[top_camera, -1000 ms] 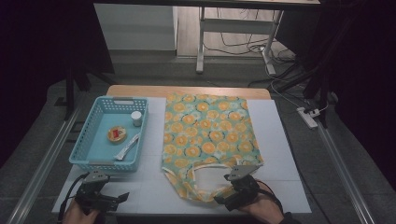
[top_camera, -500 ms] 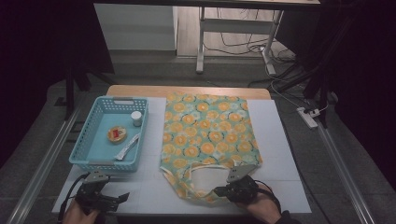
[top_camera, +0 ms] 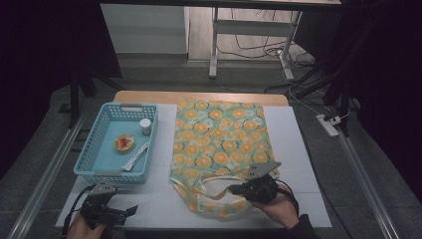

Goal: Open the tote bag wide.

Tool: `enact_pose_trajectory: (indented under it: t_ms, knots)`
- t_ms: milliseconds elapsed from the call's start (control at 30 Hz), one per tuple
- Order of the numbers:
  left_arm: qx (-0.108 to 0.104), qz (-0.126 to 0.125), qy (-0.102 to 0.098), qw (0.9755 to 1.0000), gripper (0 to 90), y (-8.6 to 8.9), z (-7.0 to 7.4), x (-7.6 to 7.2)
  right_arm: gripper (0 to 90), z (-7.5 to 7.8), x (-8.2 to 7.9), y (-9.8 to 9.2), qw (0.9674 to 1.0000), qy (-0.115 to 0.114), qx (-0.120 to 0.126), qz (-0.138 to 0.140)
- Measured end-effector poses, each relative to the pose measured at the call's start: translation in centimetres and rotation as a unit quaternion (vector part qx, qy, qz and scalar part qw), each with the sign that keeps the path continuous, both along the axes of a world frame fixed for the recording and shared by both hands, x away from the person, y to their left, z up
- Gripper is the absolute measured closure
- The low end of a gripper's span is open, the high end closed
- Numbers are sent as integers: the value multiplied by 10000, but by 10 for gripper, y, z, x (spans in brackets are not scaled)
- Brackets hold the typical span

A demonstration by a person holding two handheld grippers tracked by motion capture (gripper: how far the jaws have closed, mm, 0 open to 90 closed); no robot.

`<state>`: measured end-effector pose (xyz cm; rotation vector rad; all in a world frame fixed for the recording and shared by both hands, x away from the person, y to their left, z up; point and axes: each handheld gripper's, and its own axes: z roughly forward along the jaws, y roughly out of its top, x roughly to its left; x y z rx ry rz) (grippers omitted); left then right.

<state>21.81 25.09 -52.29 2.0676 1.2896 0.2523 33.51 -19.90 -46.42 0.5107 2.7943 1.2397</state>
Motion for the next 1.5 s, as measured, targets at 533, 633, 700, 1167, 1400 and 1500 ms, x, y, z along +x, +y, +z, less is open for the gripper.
enact_pose_trajectory:
  t_ms: [533, 633, 700, 1167, 1400, 1500]
  knots:
    - [-6, 9, 27, 10000, 0, 1, 0, 1, 900, 11, 57, 11, 9978, -270, 183, -572]
    - [-12, 15, 24, 10000, 0, 1, 0, 0, 900, 13, 67, 13, 9972, -356, 169, -641]
    - [-15, 11, 19, 10000, 0, 1, 0, 0, 900, 13, 74, 15, 9966, -387, 166, -703]
    - [-39, 16, 13, 10000, 0, 1, 0, 0, 900, 13, 121, 29, 9938, -472, 262, -971]
    - [-39, 15, 9, 10000, 0, 1, 0, 0, 900, 11, 141, 37, 9919, -504, 171, -1150]
    - [-49, 27, 9, 10000, 0, 1, 0, 0, 900, 10, 150, 39, 9909, -515, 198, -1225]
